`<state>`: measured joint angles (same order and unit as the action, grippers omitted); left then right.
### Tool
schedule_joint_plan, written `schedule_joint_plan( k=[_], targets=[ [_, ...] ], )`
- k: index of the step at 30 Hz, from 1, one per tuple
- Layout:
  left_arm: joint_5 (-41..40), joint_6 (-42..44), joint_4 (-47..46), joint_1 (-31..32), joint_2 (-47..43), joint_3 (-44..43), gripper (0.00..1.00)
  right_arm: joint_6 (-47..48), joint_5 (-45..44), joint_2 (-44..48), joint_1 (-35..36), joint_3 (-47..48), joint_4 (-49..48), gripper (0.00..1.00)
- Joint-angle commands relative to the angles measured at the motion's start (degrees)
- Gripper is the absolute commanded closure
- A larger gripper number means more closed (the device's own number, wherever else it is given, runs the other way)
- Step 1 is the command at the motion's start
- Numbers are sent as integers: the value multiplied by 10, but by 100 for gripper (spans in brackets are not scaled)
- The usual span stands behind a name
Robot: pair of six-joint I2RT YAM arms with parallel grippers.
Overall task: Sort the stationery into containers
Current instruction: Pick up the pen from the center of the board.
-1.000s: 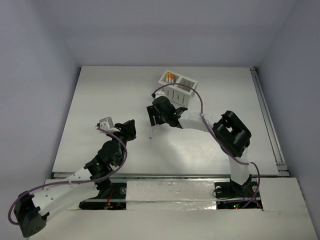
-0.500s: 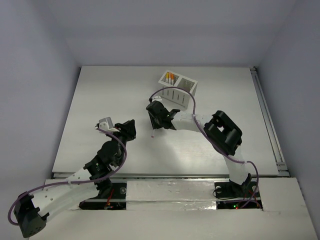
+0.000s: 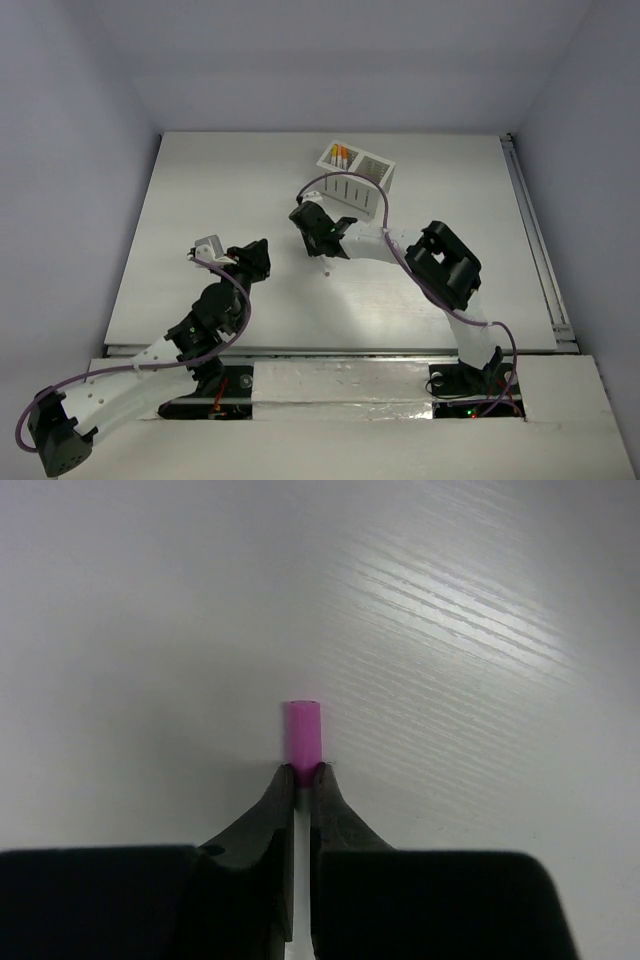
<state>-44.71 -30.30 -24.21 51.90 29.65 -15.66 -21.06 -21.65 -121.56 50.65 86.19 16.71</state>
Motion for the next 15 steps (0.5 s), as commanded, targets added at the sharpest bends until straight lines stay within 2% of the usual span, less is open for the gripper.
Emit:
schedule_joint_plan(
  k=[1, 5, 10, 15],
  targets=[
    [-10, 6, -13, -3, -8, 0, 77, 5, -12, -13, 5, -5, 28, 99],
    [-7, 5, -16, -3, -4, -2, 76, 10, -20, 31, -3, -4, -2, 100],
    [-8, 6, -17, -3, 4, -2, 75, 8, 21, 112, -27, 0, -70, 100],
    [-3, 5, -17, -3, 8, -1, 73, 24, 10, 142, -90, 38, -170, 100]
  ],
)
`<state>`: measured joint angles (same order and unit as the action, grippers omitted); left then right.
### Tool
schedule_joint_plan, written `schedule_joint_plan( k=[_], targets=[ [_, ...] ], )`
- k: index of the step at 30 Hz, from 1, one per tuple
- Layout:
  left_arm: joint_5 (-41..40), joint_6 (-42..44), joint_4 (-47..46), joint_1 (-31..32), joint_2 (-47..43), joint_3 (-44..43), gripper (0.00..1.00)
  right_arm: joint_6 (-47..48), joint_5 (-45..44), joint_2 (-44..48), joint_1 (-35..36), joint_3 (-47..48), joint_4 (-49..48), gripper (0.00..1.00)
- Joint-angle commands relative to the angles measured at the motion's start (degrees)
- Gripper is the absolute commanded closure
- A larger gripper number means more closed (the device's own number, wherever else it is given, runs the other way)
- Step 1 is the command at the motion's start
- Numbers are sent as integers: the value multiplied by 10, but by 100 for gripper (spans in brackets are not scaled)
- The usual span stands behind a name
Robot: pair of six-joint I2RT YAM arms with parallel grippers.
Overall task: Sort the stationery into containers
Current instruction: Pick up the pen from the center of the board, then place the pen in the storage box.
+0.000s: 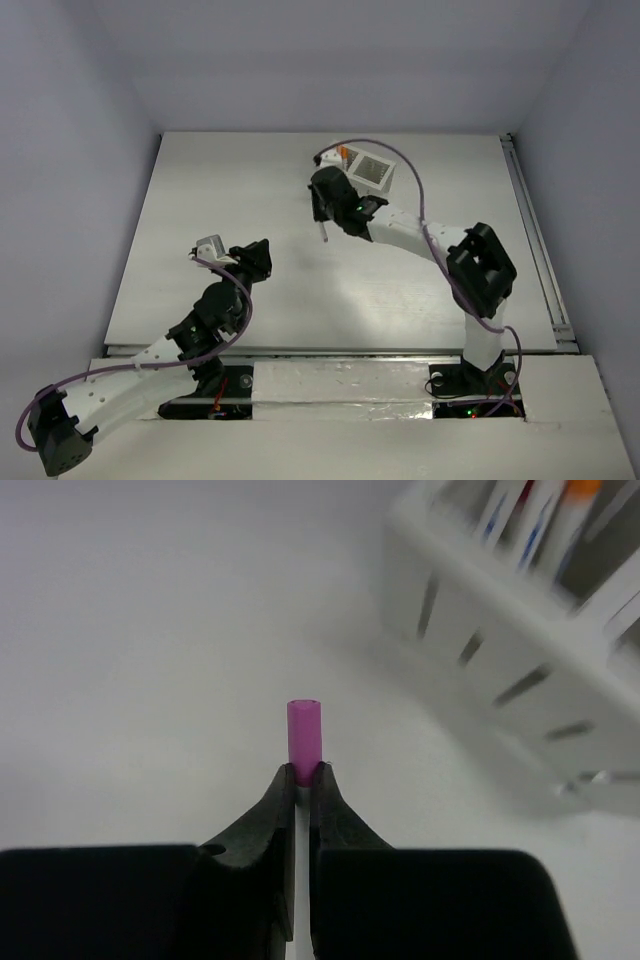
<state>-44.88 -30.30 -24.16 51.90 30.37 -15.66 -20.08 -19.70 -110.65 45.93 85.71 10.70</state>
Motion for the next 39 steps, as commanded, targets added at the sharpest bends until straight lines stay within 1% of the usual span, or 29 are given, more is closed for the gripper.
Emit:
schedule_joint_plan(
  k=[1, 2, 4, 5, 8, 11, 15, 17, 21, 24, 26, 27, 28, 29, 30, 33, 35, 36, 37, 39],
  targets=[
    [0, 5, -18, -3, 1, -1, 73, 18, -10, 31, -53, 51, -136, 100],
    [0, 5, -18, -3, 1, 0, 73, 21, -11, 26, -62, 59, -173, 100],
    [-1, 5, -17, -3, 0, 1, 73, 35, -19, -2, -87, 99, -199, 100],
    [-1, 4, -16, -3, 0, 2, 73, 44, -37, -13, -92, 111, -234, 100],
    [1, 4, -25, -3, 2, 4, 72, 90, -67, -61, -111, 159, -298, 100],
    [4, 2, -24, -3, 13, 1, 72, 130, -90, -114, -126, 215, -335, 100],
    [5, 2, -23, -3, 16, 1, 72, 183, -110, -172, -131, 277, -357, 100],
    [4, 2, -24, -3, 13, 4, 72, 216, -113, -190, -131, 285, -378, 100],
    [5, 2, -26, -3, 14, 4, 72, 248, -122, -201, -131, 277, -405, 100],
    [7, 2, -31, -3, 18, 4, 72, 256, -126, -201, -131, 270, -402, 100],
    [8, 2, -33, -3, 24, 3, 72, 250, -122, -193, -131, 237, -409, 99],
    [8, 2, -32, -3, 26, 1, 72, 246, -119, -186, -131, 226, -413, 96],
    [7, 2, -32, -3, 29, 1, 72, 238, -118, -173, -131, 199, -415, 88],
    [8, 1, -34, -3, 31, 0, 72, 232, -118, -164, -131, 183, -422, 83],
    [9, 1, -35, -3, 32, 0, 72, 226, -117, -156, -131, 167, -425, 74],
    [12, 1, -40, -3, 34, 0, 72, 211, -107, -120, -131, 117, -432, 68],
    [12, 1, -43, -3, 34, -1, 72, 207, -104, -99, -131, 99, -435, 61],
    [13, 2, -44, -3, 34, -1, 71, 206, -104, -94, -131, 90, -431, 55],
    [14, 2, -44, -3, 35, -2, 71, 205, -102, -90, -131, 89, -426, 43],
    [13, 1, -44, -3, 36, -2, 71, 202, -93, -73, -131, 82, -414, 31]
  ],
)
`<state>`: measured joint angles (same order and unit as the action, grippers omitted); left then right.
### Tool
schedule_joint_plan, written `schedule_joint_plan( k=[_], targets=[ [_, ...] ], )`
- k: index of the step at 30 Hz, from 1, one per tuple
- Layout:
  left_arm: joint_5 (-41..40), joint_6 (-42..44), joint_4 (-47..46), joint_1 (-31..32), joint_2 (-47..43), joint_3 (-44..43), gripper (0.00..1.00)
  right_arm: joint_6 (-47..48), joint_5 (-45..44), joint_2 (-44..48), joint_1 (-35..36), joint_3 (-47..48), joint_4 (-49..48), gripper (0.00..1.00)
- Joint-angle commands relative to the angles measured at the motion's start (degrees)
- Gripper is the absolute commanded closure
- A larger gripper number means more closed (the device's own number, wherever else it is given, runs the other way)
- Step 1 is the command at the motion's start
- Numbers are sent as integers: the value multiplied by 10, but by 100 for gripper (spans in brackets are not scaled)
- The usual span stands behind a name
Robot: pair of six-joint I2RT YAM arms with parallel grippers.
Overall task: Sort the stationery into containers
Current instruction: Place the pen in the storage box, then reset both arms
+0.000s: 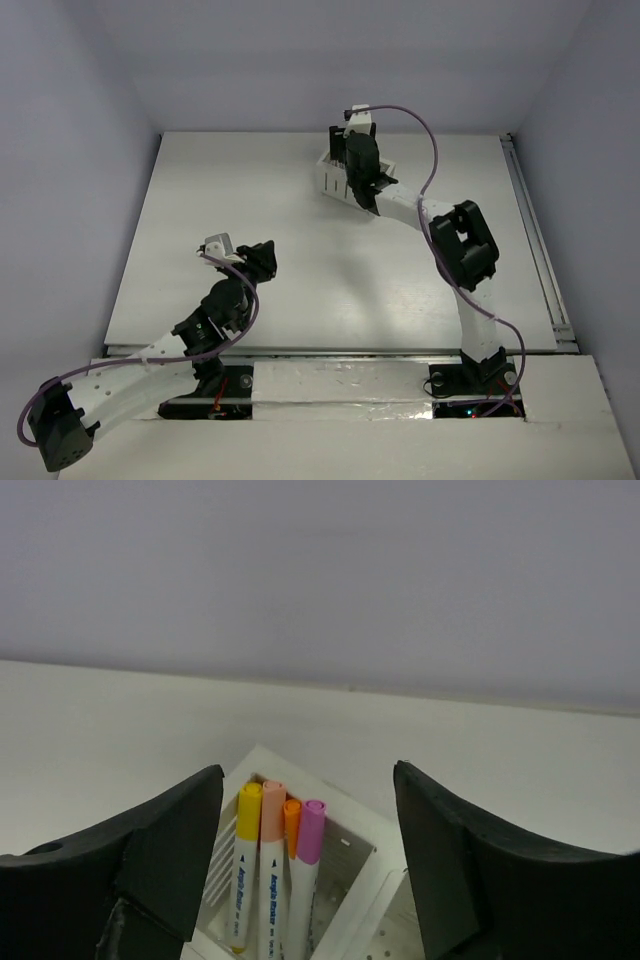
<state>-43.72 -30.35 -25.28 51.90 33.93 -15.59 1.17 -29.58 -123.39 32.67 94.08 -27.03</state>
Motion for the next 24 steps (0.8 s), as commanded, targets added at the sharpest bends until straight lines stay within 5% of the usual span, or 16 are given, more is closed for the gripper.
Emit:
schedule_joint_plan(
  k=[1, 6, 7, 8, 9, 10, 12, 20, 21, 22, 24],
  targets=[
    [1, 1, -34, -3, 1, -3, 71, -11, 8, 61, 1, -5, -30, 24],
    [14, -2, -24, -3, 3, -14, 64, -78, 20, 164, 1, -61, -8, 21],
    [17, -15, -17, -3, 1, -16, 63, -87, 22, 189, 1, -102, -8, 24],
    [24, -23, -1, -3, -2, -22, 61, -106, 25, 240, 1, -127, -10, 37],
    [29, -32, 5, -3, -4, -22, 60, -116, 26, 241, 1, -153, -11, 37],
    [34, -39, 8, -3, -14, -22, 57, -125, 26, 296, 1, -181, -13, 70],
    [62, -42, 3, -3, -26, -19, 50, -150, 27, 358, 1, -261, -1, 100],
    [76, -68, 131, -3, -69, -115, 27, -217, 29, 740, 1, -497, 75, 98],
    [75, -69, 145, -3, -70, -139, 26, -218, 21, 769, 1, -513, 95, 91],
    [74, -67, 157, -3, -75, -151, 25, -218, 13, 793, 1, -537, 108, 70],
    [75, -60, 173, -3, -81, -171, 23, -224, -16, 844, 1, -551, 146, 43]
  ],
)
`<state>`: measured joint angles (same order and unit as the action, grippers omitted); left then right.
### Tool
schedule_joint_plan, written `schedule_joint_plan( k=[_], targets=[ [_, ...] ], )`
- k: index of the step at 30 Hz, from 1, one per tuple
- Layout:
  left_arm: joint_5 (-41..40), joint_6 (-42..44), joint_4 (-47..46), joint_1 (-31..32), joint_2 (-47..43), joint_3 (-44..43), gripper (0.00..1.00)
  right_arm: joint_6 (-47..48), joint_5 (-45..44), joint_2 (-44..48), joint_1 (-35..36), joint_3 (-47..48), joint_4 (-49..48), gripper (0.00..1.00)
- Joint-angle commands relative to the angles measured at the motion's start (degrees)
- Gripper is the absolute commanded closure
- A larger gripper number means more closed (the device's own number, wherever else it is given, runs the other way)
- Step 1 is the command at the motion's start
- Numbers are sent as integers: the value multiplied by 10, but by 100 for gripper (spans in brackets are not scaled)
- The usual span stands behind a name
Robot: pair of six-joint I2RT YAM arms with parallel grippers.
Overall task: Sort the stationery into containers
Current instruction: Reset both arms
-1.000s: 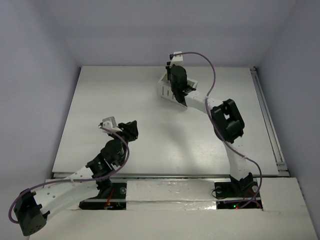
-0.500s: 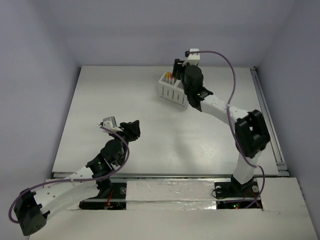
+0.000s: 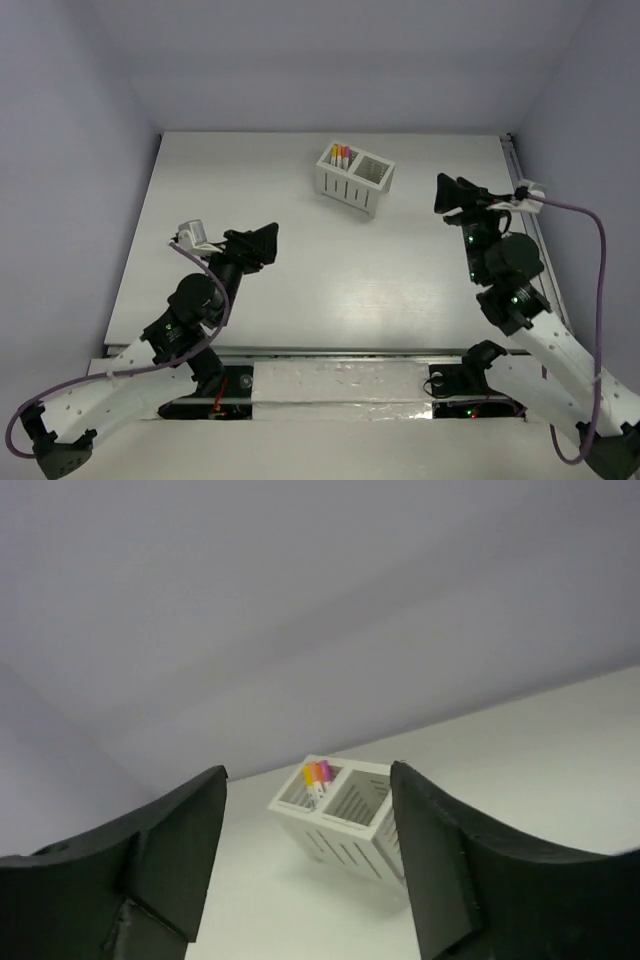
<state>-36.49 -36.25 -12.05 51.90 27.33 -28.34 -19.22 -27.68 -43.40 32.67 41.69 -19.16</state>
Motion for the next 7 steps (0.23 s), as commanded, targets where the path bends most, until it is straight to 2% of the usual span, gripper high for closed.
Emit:
schedule_joint_plan(
  k=[1, 4, 6, 7],
  targets=[
    [4, 11, 40, -3, -21, -46, 23, -25, -44, 53, 1, -34, 81, 23],
    [3, 19, 35, -8, -18, -44, 23, -38, -65, 62, 1, -43, 113, 7],
    [6, 17, 34, -8, -11, -38, 21, -44, -50, 60, 1, -42, 131, 6],
    [7, 14, 38, -8, 0, -40, 14, -46, -44, 59, 1, -39, 138, 5]
  ],
)
